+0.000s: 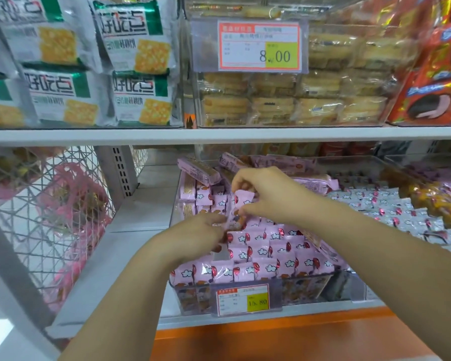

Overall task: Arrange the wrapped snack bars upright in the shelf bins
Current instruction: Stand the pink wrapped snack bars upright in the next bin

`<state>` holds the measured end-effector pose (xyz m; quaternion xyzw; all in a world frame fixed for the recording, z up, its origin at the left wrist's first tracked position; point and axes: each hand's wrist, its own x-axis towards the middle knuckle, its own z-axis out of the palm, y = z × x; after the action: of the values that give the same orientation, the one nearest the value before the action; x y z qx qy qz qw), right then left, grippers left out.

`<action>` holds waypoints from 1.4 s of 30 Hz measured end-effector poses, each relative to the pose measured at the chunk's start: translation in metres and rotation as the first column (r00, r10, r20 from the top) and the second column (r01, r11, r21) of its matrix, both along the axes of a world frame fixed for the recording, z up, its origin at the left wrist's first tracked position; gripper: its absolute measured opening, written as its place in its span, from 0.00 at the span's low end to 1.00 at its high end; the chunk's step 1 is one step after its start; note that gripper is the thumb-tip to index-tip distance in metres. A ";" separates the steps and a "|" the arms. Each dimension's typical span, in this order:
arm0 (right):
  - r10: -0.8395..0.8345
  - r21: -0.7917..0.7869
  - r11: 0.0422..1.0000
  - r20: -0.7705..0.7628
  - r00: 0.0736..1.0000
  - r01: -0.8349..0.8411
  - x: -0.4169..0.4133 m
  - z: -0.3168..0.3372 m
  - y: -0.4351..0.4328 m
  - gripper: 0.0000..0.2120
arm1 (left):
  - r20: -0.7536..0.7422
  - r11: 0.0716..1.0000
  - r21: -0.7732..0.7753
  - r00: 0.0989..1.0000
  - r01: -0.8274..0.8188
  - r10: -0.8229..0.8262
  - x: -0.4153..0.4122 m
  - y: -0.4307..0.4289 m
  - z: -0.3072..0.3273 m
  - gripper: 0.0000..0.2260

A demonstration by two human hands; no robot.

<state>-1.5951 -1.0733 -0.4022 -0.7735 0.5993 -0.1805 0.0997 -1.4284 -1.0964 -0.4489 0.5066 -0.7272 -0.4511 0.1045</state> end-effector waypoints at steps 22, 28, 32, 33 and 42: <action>-0.367 -0.095 0.930 -0.179 0.913 0.355 -0.062 -0.002 0.029 0.14 | -0.035 0.998 0.003 0.998 -0.057 0.057 -0.013 -0.004 -0.007 0.16; -0.356 -0.212 0.894 0.196 0.914 0.394 -0.066 0.005 0.029 0.12 | -0.083 0.994 0.050 0.991 -0.100 0.104 -0.010 -0.005 -0.006 0.17; -0.329 -0.145 0.898 0.404 0.854 0.415 -0.067 0.008 0.032 0.17 | -0.087 0.991 0.035 0.987 -0.129 0.132 -0.011 -0.006 -0.006 0.18; -0.308 -0.136 0.906 0.436 0.846 0.400 -0.065 0.008 0.032 0.17 | -0.094 0.990 0.032 0.986 -0.139 0.141 -0.011 -0.005 -0.006 0.19; -0.194 -0.076 0.952 0.595 0.780 0.295 -0.025 0.004 0.024 0.10 | -0.478 0.968 0.043 0.846 -0.249 0.238 -0.007 -0.002 0.002 0.20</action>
<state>-1.6202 -1.0494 -0.3982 -0.6020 0.6185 -0.4684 0.1890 -1.4351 -1.0988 -0.4466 0.4662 -0.6131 -0.5378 0.3427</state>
